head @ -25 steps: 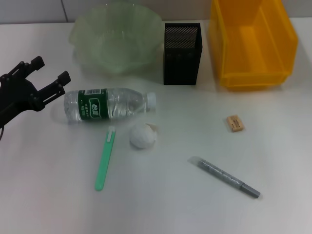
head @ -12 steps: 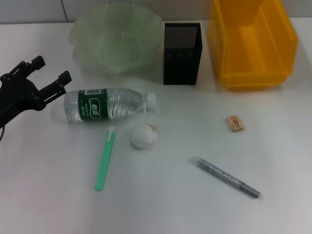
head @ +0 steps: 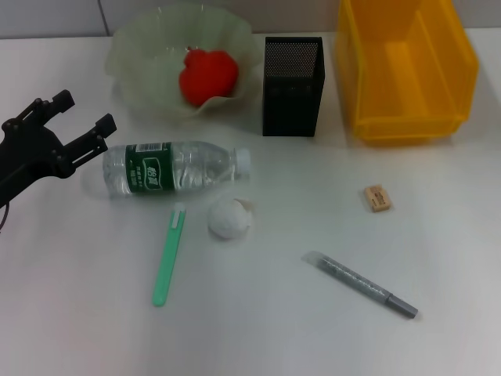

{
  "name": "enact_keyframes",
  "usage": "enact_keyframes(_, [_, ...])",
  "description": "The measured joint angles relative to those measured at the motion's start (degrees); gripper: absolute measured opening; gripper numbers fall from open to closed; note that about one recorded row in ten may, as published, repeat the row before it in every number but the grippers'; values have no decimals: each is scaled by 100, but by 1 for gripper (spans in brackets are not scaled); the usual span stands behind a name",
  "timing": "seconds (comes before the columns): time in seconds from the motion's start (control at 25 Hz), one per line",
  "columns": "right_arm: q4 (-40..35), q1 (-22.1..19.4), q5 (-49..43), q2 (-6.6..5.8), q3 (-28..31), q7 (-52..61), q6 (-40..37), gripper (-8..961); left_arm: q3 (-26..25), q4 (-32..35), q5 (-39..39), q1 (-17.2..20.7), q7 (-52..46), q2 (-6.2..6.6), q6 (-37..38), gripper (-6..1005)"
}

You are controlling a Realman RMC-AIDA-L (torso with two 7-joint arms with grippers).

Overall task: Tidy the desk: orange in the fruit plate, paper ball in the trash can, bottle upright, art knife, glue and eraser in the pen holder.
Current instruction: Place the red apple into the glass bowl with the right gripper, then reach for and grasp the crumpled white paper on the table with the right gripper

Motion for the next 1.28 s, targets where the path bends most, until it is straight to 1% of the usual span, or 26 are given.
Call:
enact_keyframes(0.68, [25,-7,0,0,4,33,23,644,12,0,0,-17,0,-16,0,842])
enact_keyframes(0.8, [-24,-61,207,0,11,28,7,649,18,0,0,-18,0,-18,1,842])
enact_keyframes(0.92, [-348,-334,722,-12,2,-41,-210,654,18,0,0,-14,0,-18,1,842])
enact_keyframes(0.96, [-651,-609,1125,-33,40,-178,-508,656,18,0,0,-12,0,-18,1,842])
enact_keyframes(1.0, [-651,-609,1125,-33,40,-178,-508,657,21,0,0,-9,0,-18,1,842])
enact_keyframes(1.04, [-746,-719,1312,-39,56,-260,-664,659,27,0,0,-7,0,-18,-1,842])
enact_keyframes(1.12, [-933,-932,1739,-56,98,-425,-1054,663,39,0,0,-4,0,-15,-5,842])
enact_keyframes(1.16, [-1064,-1129,1997,-66,231,-503,-1522,664,42,0,0,0,0,-8,-7,842])
enact_keyframes(1.2, [-1064,-1129,1997,-66,231,-503,-1522,666,42,0,0,0,0,-8,-7,842])
enact_keyframes(1.28, [-1137,-1318,2088,-69,521,-517,-2108,669,44,0,0,4,0,-2,-7,842])
